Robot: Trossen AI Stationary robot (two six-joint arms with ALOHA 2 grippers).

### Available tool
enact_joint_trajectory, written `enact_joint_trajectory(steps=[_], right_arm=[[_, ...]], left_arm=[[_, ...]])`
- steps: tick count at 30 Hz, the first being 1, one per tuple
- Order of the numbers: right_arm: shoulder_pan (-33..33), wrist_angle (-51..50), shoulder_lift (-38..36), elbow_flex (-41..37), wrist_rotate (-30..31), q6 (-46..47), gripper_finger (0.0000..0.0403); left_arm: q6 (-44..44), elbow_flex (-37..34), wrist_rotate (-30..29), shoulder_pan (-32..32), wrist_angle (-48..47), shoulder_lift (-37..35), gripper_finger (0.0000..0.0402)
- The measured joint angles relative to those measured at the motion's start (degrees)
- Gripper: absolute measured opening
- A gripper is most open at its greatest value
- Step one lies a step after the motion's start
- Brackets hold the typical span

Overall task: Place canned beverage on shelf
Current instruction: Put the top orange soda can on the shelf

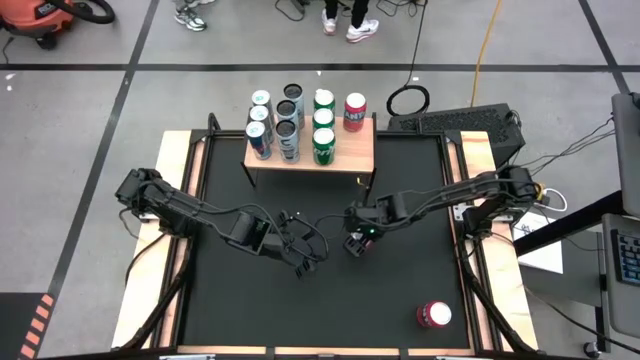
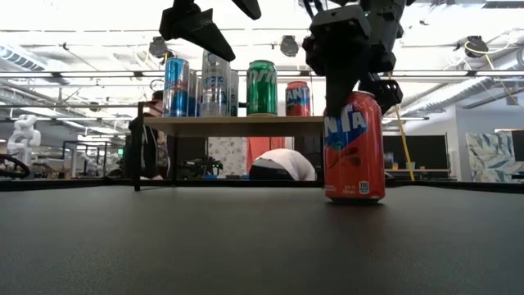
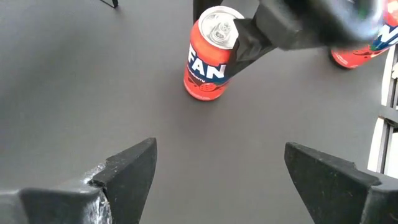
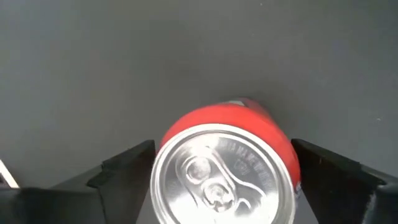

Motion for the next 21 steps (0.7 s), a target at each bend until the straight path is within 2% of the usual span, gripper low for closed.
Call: enact_joint_trajectory(steps=[10, 15, 21], right_arm=[[-0.1, 0.4, 0.8, 0.0, -0.8, -0.5, 0.0295], [-0.1, 0.4, 0.8, 0.0, -1.3, -1.3, 0.0289], [-0.1, -2.5, -0.7, 0.8, -4.7, -7.3, 0.0288]], left_arm=[[-1.1, 0.0, -0.1, 0.0, 0.0, 0.0, 0.0354], [-1.4, 0.0, -0.4, 0.0, 0.0, 0.0, 0.0354], [-1.4, 0.0, -0.5, 0.0, 0.0, 0.0, 0.0354]])
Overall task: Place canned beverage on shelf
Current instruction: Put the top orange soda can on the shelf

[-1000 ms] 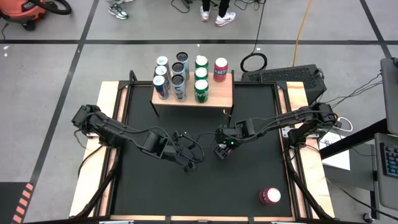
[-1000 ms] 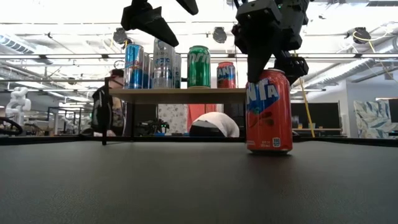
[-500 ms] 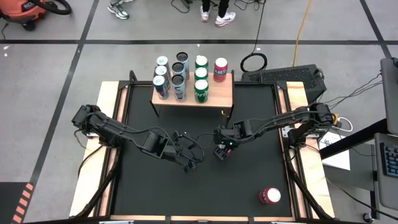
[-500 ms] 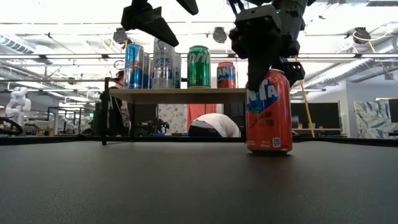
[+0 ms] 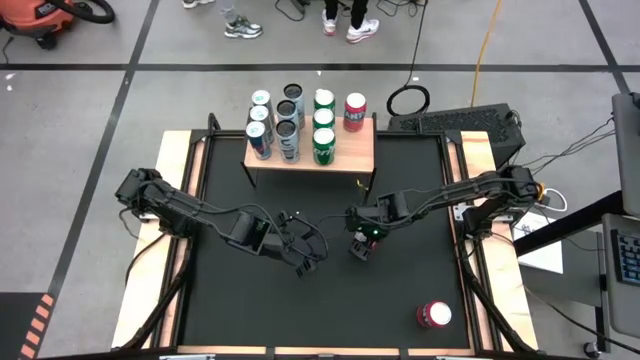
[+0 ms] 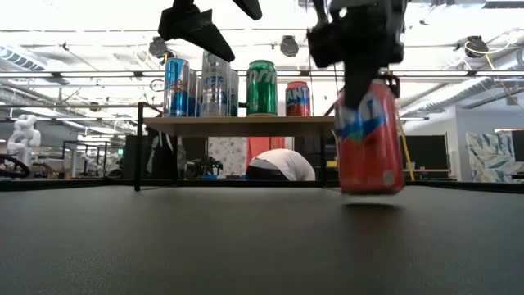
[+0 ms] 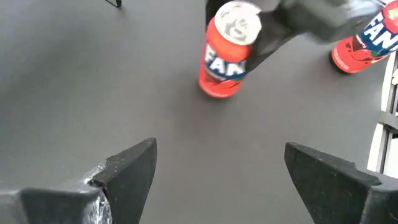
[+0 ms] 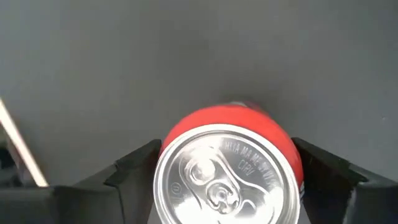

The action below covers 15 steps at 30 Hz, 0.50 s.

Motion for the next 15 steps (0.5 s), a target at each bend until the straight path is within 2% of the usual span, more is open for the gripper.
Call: enact_joint_trajectory(steps=[4, 15], right_arm=[[-0.3, -5.0, -0.9, 3.5, -2.9, -8.3, 0.0287], [-1.7, -22.8, -0.9, 18.2, -4.4, -31.2, 0.0287]], left_arm=[[0.0, 0.0, 0.0, 0.0, 0.0, 0.0, 0.0354], [-3.9, 0.0, 0.9, -0.9, 0.1, 0.0, 0.0354]])
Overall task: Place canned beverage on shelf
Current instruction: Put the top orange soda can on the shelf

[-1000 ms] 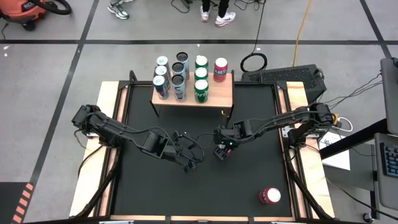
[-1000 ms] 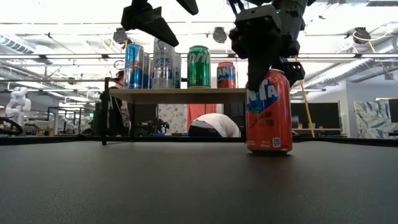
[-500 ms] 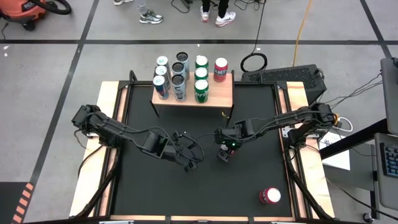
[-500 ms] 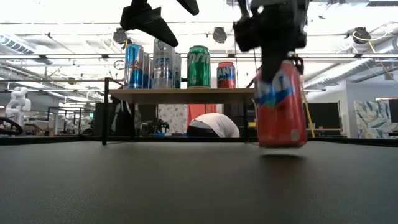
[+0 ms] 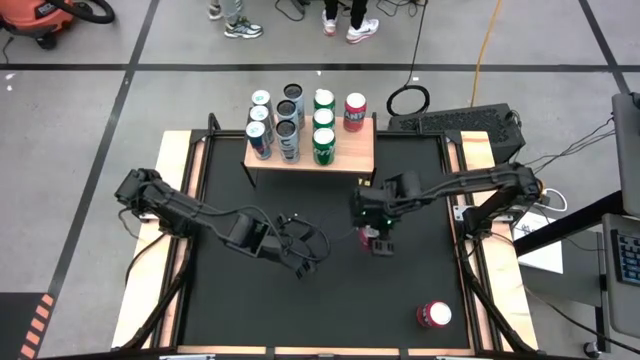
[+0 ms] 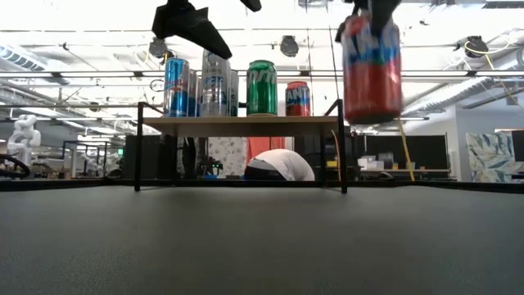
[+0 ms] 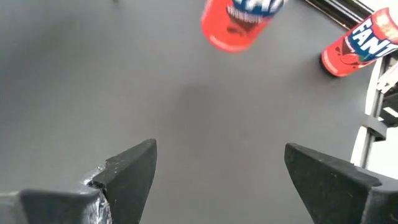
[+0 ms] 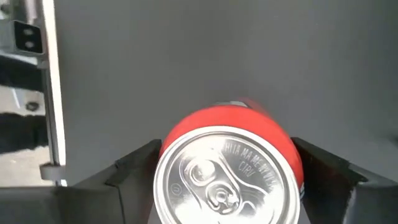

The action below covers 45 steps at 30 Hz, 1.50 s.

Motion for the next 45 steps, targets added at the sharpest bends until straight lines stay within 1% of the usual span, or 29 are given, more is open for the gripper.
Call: enact_joint_trajectory(steps=[7, 13, 17, 21, 29, 34, 39, 41, 45], right_arm=[[-2.9, -5.1, -0.1, 9.9, 0.0, -12.9, 0.0287], [-7.2, -7.7, -0.2, 17.2, -0.1, -18.6, 0.0287], [-10.6, -10.7, -0.2, 21.8, 0.1, -22.8, 0.0287], [-14.3, -13.9, -0.2, 25.5, 0.1, -28.3, 0.0286], [-20.3, -16.2, 0.3, 30.5, 0.4, -35.4, 0.0286], [-22.9, -13.8, 0.6, 30.5, 0.3, -37.3, 0.0286], [-23.3, -14.3, 0.9, 30.5, 0.1, -34.0, 0.0286], [-22.8, -15.0, 0.9, 30.5, -1.1, -32.6, 0.0286], [-21.7, -14.6, 0.9, 30.5, -3.8, -30.2, 0.0286]], left_arm=[[-2.5, 0.0, 0.0, -1.3, -0.3, 0.0, 0.0354], [-5.0, 0.0, -0.4, -2.1, -0.2, 0.0, 0.0354], [-5.2, 0.0, -0.7, -2.4, -0.1, 0.0, 0.0354], [-5.2, 0.0, -0.7, -2.5, -0.1, 0.0, 0.0354], [-5.1, 0.0, -0.6, -2.5, -0.1, 0.0, 0.0354], [-5.1, 0.0, -0.6, -2.4, -0.1, 0.0, 0.0354], [-6.3, 1.1, -0.4, -1.7, -0.3, -0.1, 0.0354], [-3.5, 3.0, -1.1, -1.5, 0.2, -0.7, 0.0354], [4.8, 8.5, -2.9, 0.3, -0.3, -1.9, 0.0354]])
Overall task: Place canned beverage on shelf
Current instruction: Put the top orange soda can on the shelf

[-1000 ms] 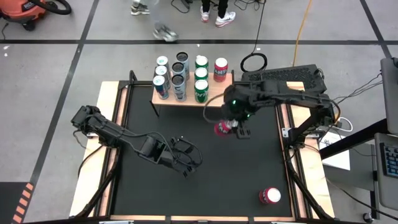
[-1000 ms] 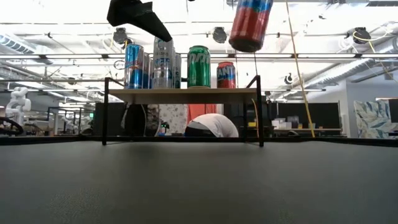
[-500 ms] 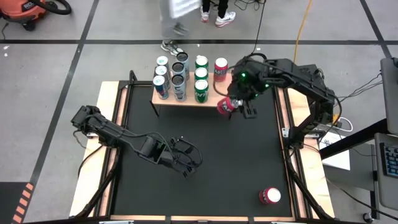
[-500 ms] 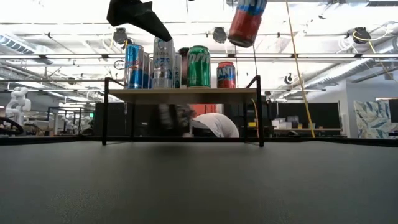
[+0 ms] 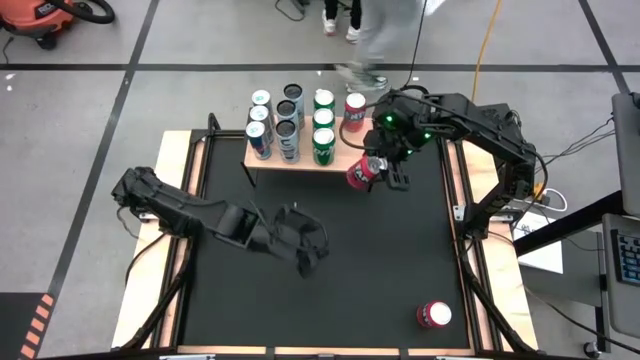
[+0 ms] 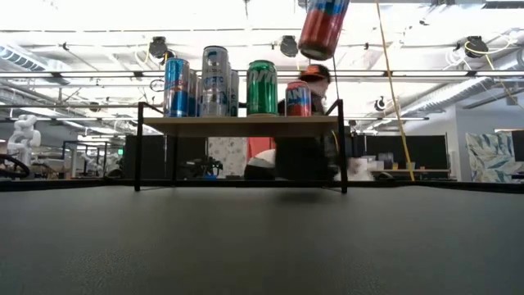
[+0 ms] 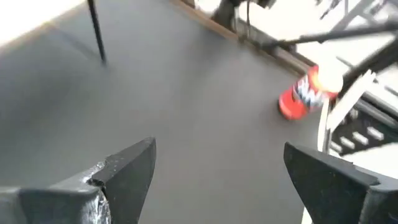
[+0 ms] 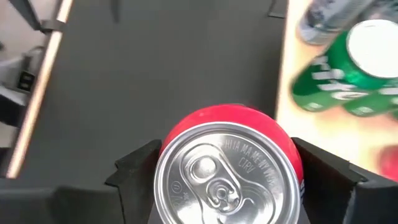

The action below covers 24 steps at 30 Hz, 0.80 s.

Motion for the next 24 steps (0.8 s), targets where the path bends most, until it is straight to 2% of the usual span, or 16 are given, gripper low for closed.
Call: enact_joint_trajectory(steps=[5, 9, 14, 21, 24], right_arm=[[1.8, 1.0, 0.0, 0.0, -3.2, 3.4, 0.0286], [3.9, 2.2, 0.0, 0.0, -5.7, 5.3, 0.0286], [6.6, 4.6, 0.0, 0.0, -8.0, 5.5, 0.0286], [8.9, 10.0, 0.0, 0.0, -8.2, 7.0, 0.0286], [9.4, 11.4, 0.0, 0.0, -8.2, 7.5, 0.0286]], left_arm=[[9.0, 7.0, -3.8, 3.6, -0.1, -1.6, 0.0354], [12.9, 11.5, -1.8, 7.1, -0.7, -2.7, 0.0354], [15.7, 15.7, 9.9, 12.6, -1.8, -3.5, 0.0354], [19.9, 15.8, 29.0, 19.4, -1.7, -4.6, 0.0354], [20.3, 15.8, 33.1, 21.3, -3.3, -4.5, 0.0354]])
